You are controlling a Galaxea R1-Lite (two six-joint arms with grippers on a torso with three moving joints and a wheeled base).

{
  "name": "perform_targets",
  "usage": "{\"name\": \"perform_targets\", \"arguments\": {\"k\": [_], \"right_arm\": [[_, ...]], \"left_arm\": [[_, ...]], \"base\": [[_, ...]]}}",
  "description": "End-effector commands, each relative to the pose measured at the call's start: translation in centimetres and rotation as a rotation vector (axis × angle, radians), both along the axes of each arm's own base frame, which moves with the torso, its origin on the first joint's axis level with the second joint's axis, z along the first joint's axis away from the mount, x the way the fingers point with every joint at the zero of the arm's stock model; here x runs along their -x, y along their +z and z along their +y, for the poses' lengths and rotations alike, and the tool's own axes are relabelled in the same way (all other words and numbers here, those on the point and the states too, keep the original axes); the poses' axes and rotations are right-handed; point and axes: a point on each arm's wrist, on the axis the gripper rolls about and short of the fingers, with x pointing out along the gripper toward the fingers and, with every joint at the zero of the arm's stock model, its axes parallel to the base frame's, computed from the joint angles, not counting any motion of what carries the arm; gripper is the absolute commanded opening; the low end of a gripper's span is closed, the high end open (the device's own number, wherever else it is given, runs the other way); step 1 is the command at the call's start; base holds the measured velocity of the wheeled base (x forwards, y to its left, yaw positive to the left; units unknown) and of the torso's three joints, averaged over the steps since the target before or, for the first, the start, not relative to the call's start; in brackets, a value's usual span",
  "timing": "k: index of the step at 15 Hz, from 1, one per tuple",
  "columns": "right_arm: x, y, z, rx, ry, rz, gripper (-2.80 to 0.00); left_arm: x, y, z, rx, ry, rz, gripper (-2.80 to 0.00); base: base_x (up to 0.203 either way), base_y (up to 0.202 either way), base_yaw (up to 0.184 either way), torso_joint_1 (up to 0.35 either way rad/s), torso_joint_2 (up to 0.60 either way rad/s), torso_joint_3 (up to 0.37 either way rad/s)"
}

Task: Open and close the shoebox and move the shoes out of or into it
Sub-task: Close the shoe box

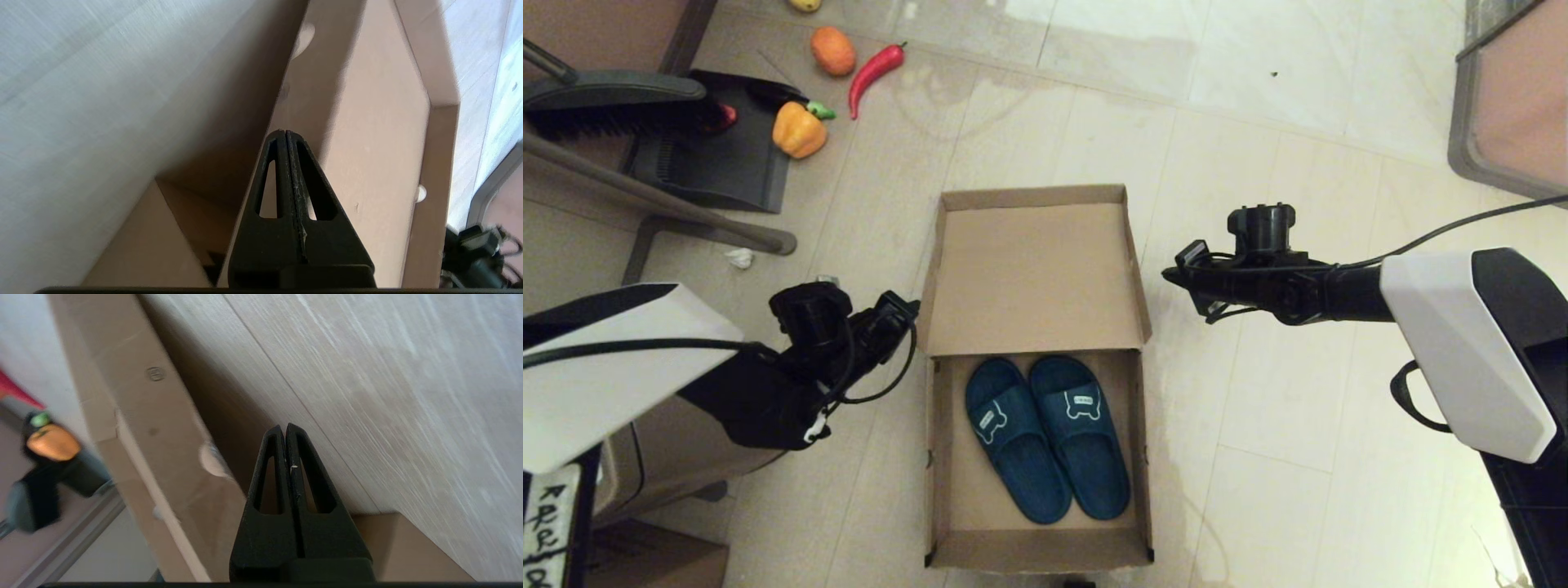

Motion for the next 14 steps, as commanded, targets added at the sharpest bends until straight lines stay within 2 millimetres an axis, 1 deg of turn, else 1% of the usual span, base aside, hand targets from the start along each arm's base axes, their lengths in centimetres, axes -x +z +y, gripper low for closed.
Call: {"name": "perform_targets", "arguments": {"k": [1, 3, 6, 8, 11, 14], "right_arm": [[-0.3, -0.9, 0.3, -0.014, 0.026, 0.002, -2.80], [-0.4, -1.1, 0.5, -0.044, 0.074, 0.003, -2.80], [-0.7, -1.5, 1.0, -0.121, 0.068, 0.008, -2.80], [-0.7, -2.0, 1.4, -0.124, 0.075, 0.020, -2.80], [-0.5, -2.7, 2.8, -0.122, 0.107, 0.035, -2.80], [-0.4, -2.6, 3.3, -0.135, 0.122, 0.040, -2.80]], "left_arm": [[-0.4, -0.5, -0.6, 0.004, -0.014, 0.005, -2.80], [-0.4, -0.5, -1.0, 0.000, -0.021, 0.019, -2.80], [-0.4, -0.5, -1.2, 0.000, -0.024, 0.021, -2.80], [-0.4, -0.5, -1.5, -0.001, -0.032, 0.025, -2.80], [-0.3, -0.5, -1.7, 0.000, -0.036, 0.027, -2.80], [-0.3, -0.4, -1.7, 0.000, -0.036, 0.024, -2.80]], "base": [[0.000, 0.000, 0.000, 0.000, 0.00, 0.000], [0.000, 0.000, 0.000, 0.000, 0.00, 0.000], [0.000, 0.000, 0.000, 0.000, 0.00, 0.000], [0.000, 0.000, 0.000, 0.000, 0.00, 0.000], [0.000, 0.000, 0.000, 0.000, 0.00, 0.000], [0.000, 0.000, 0.000, 0.000, 0.00, 0.000]]}}
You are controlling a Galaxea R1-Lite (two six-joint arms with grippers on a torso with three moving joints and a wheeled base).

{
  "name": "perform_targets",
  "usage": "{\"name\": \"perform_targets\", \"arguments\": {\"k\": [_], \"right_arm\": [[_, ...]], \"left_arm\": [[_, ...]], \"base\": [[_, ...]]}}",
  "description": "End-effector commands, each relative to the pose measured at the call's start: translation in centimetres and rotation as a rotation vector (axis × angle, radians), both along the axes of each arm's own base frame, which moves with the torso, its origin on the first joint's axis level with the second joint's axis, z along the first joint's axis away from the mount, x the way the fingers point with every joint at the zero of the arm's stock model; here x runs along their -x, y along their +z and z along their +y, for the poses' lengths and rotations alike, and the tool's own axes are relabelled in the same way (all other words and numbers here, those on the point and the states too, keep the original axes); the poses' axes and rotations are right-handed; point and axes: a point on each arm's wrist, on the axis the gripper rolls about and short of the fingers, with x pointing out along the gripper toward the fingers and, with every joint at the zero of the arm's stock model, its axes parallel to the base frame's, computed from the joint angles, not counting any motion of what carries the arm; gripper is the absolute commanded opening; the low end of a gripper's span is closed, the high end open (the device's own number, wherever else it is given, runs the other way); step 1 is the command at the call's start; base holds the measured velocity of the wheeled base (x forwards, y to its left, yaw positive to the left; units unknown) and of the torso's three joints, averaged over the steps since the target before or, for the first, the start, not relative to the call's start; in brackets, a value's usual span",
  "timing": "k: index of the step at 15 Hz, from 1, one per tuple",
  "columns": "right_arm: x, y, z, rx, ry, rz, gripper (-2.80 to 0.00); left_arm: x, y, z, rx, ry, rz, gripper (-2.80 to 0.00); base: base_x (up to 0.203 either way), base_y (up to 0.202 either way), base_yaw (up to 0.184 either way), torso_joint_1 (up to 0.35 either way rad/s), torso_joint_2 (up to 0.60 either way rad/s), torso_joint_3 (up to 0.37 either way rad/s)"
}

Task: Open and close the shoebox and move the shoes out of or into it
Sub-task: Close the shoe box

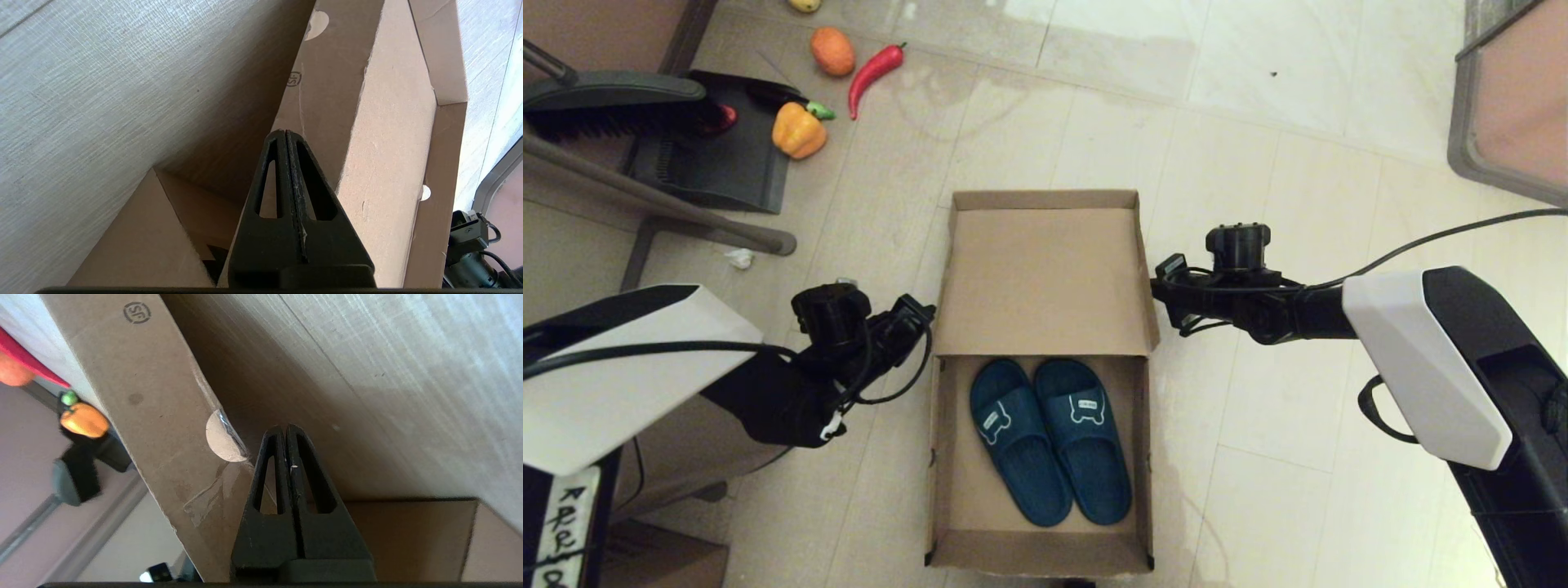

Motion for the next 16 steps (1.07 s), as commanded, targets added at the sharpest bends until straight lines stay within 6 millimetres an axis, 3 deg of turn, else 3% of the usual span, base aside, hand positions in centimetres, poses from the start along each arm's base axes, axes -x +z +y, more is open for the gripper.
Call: {"name": "perform_targets", "arguments": {"k": [1, 6, 11, 16], "right_arm": [[0.0, 0.1, 0.2, -0.028, 0.005, 0.013, -2.80], [0.5, 2.4, 0.0, -0.225, 0.016, 0.065, -2.80], [1.1, 4.2, -0.4, -0.316, 0.099, 0.104, -2.80], [1.3, 5.7, -2.3, -0.370, 0.211, 0.111, -2.80]], "left_arm": [[0.1, 0.2, 0.0, 0.007, -0.003, -0.007, -2.80], [0.1, 0.5, -0.1, 0.009, -0.006, -0.013, -2.80], [0.4, 1.5, -0.4, 0.014, -0.015, -0.038, -2.80], [0.7, 4.5, -0.9, 0.027, -0.028, -0.085, -2.80]], "base": [[0.000, 0.000, 0.000, 0.000, 0.00, 0.000], [0.000, 0.000, 0.000, 0.000, 0.00, 0.000], [0.000, 0.000, 0.000, 0.000, 0.00, 0.000], [0.000, 0.000, 0.000, 0.000, 0.00, 0.000]]}}
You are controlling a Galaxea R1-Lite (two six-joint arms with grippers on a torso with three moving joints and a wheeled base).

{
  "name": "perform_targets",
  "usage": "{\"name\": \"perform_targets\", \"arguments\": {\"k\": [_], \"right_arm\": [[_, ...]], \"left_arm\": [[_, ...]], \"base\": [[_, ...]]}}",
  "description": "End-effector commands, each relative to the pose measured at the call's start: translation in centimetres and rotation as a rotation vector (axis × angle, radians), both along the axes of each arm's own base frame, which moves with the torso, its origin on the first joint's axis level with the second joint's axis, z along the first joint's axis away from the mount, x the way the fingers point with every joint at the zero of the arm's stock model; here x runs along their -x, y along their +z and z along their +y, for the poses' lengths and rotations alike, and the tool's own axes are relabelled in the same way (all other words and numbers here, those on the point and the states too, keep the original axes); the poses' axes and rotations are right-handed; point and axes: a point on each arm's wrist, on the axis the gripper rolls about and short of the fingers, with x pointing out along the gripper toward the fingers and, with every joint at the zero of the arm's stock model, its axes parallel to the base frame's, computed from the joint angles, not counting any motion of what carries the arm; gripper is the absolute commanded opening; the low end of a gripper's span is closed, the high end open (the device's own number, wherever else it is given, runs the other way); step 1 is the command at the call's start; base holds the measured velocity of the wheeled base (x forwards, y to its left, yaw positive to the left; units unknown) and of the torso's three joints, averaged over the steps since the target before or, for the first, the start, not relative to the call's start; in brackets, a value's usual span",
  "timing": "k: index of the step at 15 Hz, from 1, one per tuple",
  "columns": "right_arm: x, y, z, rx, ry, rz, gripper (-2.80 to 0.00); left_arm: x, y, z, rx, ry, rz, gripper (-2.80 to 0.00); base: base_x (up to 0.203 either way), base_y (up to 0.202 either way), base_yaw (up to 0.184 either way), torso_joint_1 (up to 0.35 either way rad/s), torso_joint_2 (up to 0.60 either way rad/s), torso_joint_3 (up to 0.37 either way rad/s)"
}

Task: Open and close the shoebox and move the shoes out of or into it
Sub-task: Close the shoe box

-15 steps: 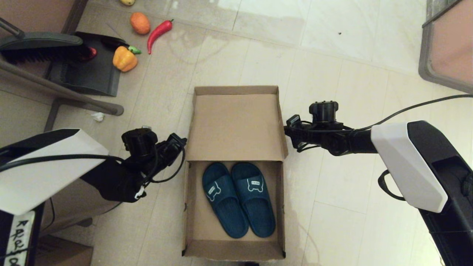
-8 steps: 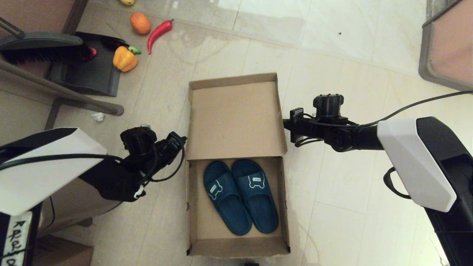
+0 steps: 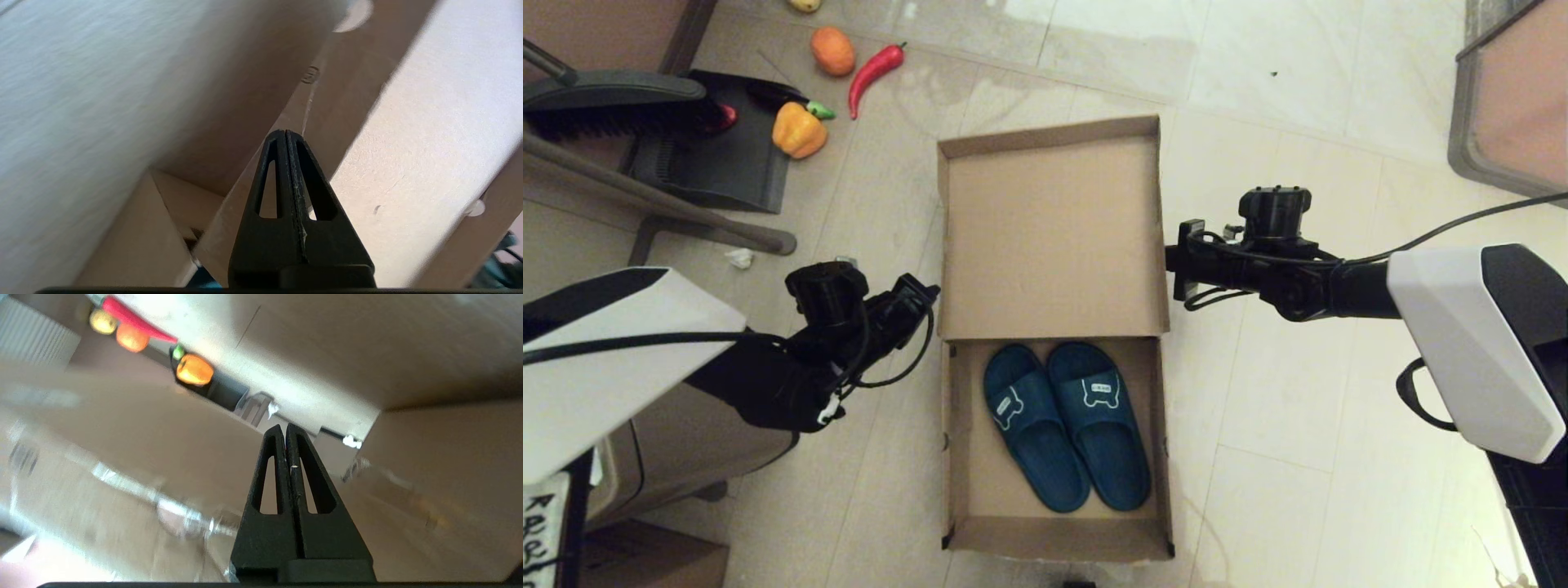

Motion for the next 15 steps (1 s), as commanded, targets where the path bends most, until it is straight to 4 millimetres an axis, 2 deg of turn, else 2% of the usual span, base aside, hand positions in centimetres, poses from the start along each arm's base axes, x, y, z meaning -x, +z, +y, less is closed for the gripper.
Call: {"name": "perform_targets", "arguments": {"k": [1, 6, 11, 15], "right_arm": [[0.1, 0.7, -0.7, -0.011, 0.010, -0.009, -2.80], [0.0, 1.5, -3.1, -0.022, 0.047, -0.053, -2.80], [0.5, 3.5, -5.7, -0.039, 0.098, -0.087, -2.80], [1.3, 5.0, -6.0, -0.051, 0.176, -0.103, -2.80]], "left_arm": [[0.6, 2.1, -0.4, 0.017, -0.009, -0.044, -2.80], [1.7, 4.4, -1.0, 0.026, -0.022, -0.080, -2.80], [2.6, 6.4, -0.8, 0.032, -0.021, -0.097, -2.80], [2.9, 6.7, -0.8, 0.033, -0.022, -0.103, -2.80]], "base": [[0.000, 0.000, 0.000, 0.000, 0.00, 0.000], [0.000, 0.000, 0.000, 0.000, 0.00, 0.000], [0.000, 0.000, 0.000, 0.000, 0.00, 0.000], [0.000, 0.000, 0.000, 0.000, 0.00, 0.000]]}}
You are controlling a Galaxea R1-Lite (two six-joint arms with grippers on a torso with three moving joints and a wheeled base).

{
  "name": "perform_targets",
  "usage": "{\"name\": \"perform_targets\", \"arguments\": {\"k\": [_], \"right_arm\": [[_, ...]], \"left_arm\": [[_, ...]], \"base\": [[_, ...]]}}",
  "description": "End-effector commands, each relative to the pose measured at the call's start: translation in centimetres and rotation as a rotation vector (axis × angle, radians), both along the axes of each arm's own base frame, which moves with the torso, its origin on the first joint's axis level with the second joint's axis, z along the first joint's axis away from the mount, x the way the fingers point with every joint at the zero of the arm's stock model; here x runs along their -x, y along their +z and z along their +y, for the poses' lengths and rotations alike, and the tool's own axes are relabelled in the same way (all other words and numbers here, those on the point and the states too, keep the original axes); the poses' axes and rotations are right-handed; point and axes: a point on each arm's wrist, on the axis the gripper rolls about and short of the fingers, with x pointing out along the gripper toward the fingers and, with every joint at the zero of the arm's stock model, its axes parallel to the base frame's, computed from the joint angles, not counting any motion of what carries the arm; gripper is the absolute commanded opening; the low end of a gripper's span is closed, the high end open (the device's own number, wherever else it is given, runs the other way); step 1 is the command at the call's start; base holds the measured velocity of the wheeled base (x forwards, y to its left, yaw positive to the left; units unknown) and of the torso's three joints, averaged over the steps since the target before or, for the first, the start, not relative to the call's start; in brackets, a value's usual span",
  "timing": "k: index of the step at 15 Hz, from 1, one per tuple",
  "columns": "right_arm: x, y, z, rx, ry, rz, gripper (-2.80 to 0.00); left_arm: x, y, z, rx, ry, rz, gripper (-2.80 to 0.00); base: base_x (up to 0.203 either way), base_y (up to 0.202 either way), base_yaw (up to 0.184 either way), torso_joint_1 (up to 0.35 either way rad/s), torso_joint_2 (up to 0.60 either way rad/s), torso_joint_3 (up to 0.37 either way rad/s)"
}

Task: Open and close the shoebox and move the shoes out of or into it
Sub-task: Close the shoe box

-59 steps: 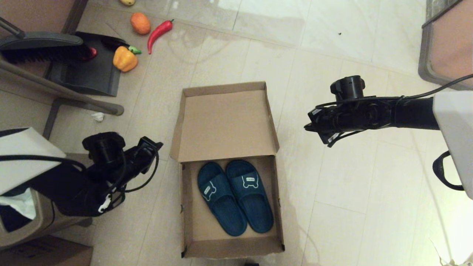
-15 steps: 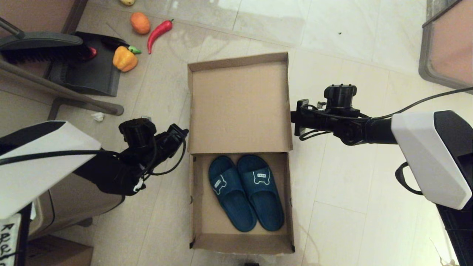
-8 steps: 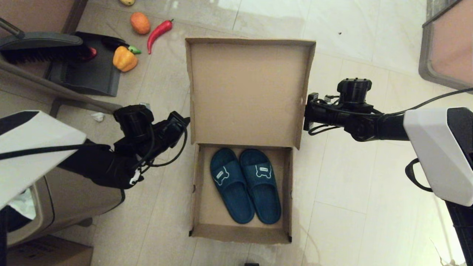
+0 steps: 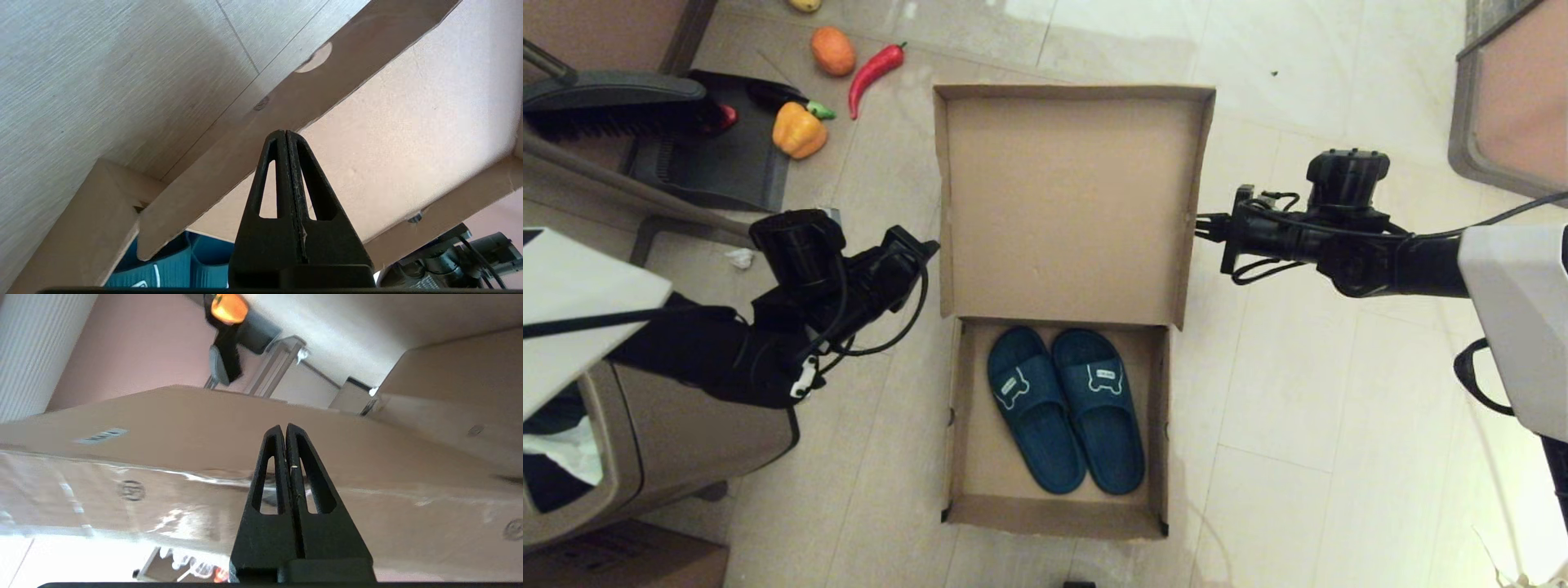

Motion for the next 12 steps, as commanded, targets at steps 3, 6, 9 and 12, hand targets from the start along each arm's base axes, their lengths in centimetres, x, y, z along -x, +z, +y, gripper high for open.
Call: {"name": "perform_targets", "arguments": {"k": [3, 6, 9, 12], "right_arm": [[0.7, 1.2, 0.3, -0.017, 0.031, 0.001, -2.80], [1.1, 1.7, 0.6, -0.019, 0.070, 0.001, -2.80], [1.7, 2.1, 0.6, -0.017, 0.101, 0.005, -2.80], [2.0, 2.4, 0.5, -0.015, 0.124, 0.004, -2.80]], "left_arm": [[0.5, 0.5, -0.2, 0.010, -0.008, -0.012, -2.80], [0.6, 0.6, -0.3, 0.015, -0.012, -0.014, -2.80], [1.7, 1.9, -0.8, 0.028, -0.003, -0.040, -2.80], [3.5, 3.6, -0.7, 0.037, -0.010, -0.067, -2.80]], "base": [[0.000, 0.000, 0.000, 0.000, 0.00, 0.000], [0.000, 0.000, 0.000, 0.000, 0.00, 0.000], [0.000, 0.000, 0.000, 0.000, 0.00, 0.000], [0.000, 0.000, 0.000, 0.000, 0.00, 0.000]]}}
